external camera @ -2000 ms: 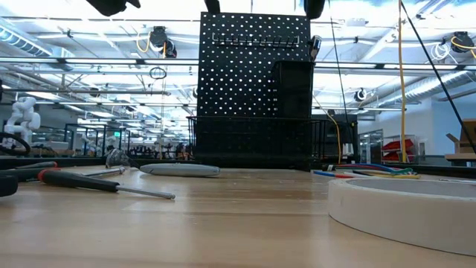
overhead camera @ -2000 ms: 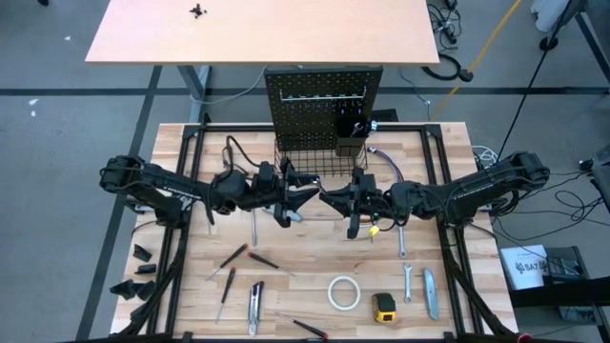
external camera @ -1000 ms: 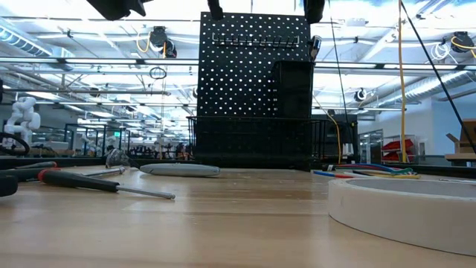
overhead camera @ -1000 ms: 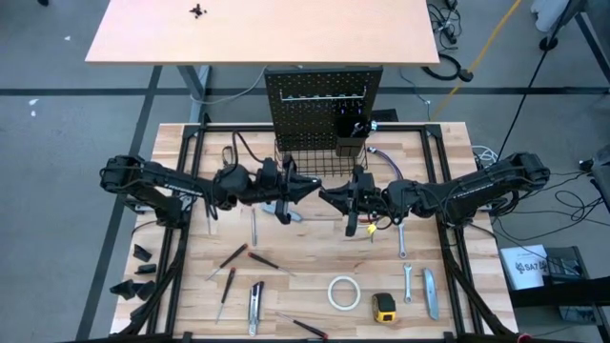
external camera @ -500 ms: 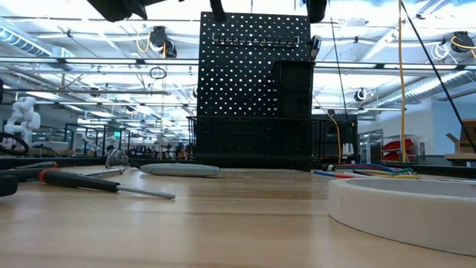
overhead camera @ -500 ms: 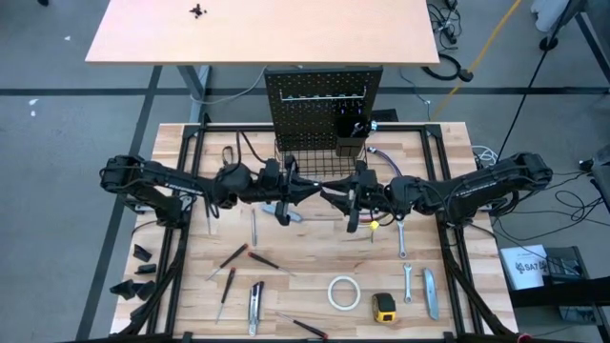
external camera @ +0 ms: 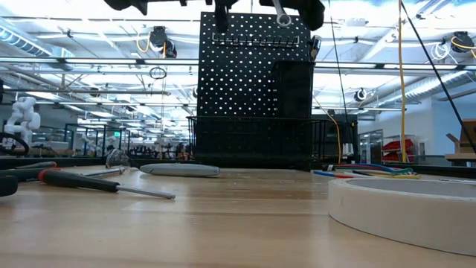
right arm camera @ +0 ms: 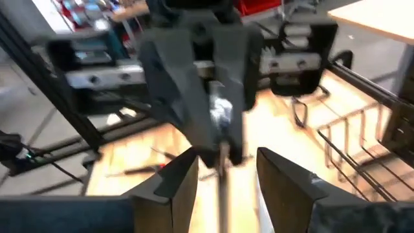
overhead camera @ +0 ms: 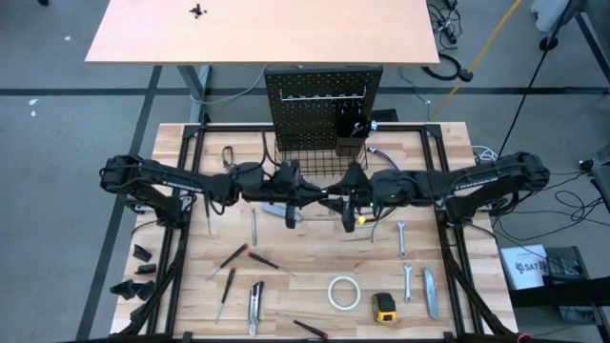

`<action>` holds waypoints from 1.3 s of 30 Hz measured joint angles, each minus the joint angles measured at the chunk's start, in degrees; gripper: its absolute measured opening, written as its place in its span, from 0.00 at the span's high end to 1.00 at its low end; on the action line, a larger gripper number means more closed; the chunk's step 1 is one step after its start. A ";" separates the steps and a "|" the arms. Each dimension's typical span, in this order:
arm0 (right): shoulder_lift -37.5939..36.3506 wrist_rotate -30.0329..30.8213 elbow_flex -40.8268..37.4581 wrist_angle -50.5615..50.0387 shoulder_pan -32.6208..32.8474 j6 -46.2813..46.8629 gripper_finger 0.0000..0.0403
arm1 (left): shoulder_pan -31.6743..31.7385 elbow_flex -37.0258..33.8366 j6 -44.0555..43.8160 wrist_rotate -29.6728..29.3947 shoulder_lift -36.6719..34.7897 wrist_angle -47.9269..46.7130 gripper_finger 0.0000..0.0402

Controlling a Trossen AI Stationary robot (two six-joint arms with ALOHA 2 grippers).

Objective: Hang tools onto peg board
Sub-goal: Put the wrench into the black bin on the pegboard

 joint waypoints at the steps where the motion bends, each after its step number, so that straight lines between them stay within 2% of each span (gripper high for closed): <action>1: 0.25 0.03 0.43 -0.68 -0.19 -0.21 0.63 | 0.00 0.35 0.60 0.00 -0.02 -0.40 0.98; 8: 0.30 -0.02 0.58 -3.02 -1.48 -1.17 0.67 | 0.74 1.02 1.86 -0.04 -0.02 -3.74 0.98; 13: 0.30 -3.13 0.58 -3.44 -2.56 -1.41 0.71 | 0.90 1.02 1.93 -0.05 -0.02 -4.64 0.98; 16: 0.30 -3.34 0.58 -3.39 -2.73 -2.22 0.78 | 1.02 1.02 2.08 -0.17 -0.02 -4.67 0.98; 22: 0.30 -3.39 0.58 -3.27 -2.71 -5.09 0.97 | 1.74 1.02 1.97 -0.09 -0.02 -5.15 0.98; 30: 0.24 -2.39 0.58 -2.43 -2.71 -5.38 0.98 | 2.31 1.02 0.33 -0.81 -0.03 -5.33 0.75; 33: -0.01 -0.16 0.58 -2.45 -2.75 -5.42 0.98 | 2.70 1.04 0.34 -0.86 -0.10 -5.75 0.68; 39: -2.55 5.77 0.60 -3.55 -2.99 -5.50 0.98 | 4.08 1.00 0.47 -0.38 -2.06 -11.20 0.61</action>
